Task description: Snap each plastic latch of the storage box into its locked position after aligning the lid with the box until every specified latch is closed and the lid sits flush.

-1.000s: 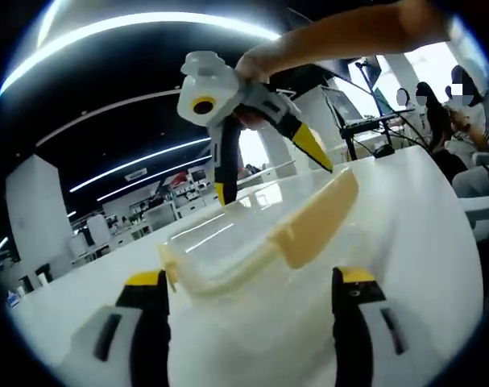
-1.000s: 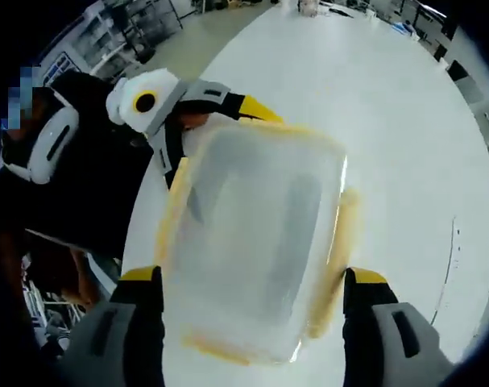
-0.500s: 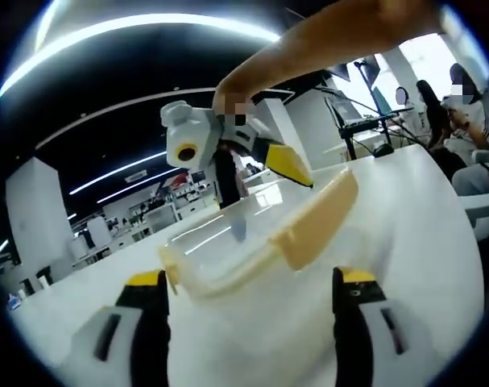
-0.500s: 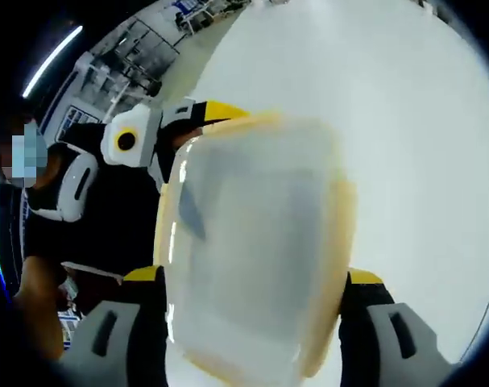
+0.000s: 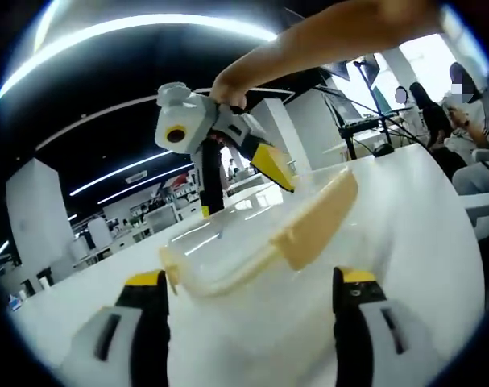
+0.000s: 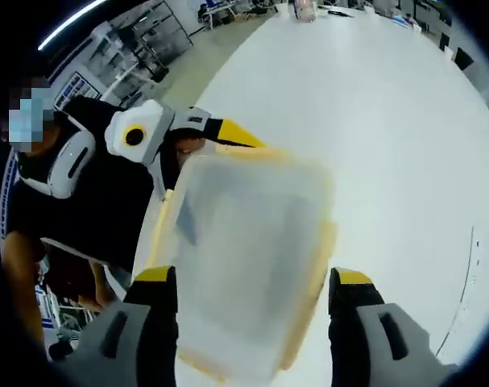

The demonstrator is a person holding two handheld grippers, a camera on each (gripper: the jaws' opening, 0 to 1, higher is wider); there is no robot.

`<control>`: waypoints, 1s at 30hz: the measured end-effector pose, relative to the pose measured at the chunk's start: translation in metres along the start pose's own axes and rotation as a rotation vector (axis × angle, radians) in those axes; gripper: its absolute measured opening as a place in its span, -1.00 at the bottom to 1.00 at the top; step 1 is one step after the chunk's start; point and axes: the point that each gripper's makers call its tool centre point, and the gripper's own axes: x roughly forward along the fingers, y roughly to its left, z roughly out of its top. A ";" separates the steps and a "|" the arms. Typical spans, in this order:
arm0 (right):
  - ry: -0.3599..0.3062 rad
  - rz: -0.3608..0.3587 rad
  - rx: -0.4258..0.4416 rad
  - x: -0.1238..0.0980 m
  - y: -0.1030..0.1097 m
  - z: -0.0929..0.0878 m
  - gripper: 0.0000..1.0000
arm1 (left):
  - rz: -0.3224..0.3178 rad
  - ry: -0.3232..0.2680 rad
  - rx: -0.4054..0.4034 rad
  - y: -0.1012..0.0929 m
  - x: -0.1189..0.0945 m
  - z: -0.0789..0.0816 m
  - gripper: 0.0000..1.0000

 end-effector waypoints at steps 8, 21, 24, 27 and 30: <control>0.035 -0.012 0.019 -0.002 -0.007 0.002 0.43 | 0.004 0.004 -0.003 0.000 -0.003 -0.001 0.64; 0.078 0.032 0.071 0.005 -0.006 0.003 0.42 | 0.009 0.013 -0.018 0.000 -0.003 -0.001 0.58; 0.068 0.034 0.083 0.006 -0.005 0.004 0.44 | 0.009 0.014 -0.025 0.000 -0.002 -0.001 0.56; 0.041 0.033 0.098 0.005 -0.008 0.005 0.47 | 0.010 0.015 -0.033 -0.001 -0.002 0.000 0.54; 0.035 0.031 0.107 0.004 -0.009 0.005 0.49 | 0.008 0.011 -0.041 -0.001 -0.001 0.001 0.52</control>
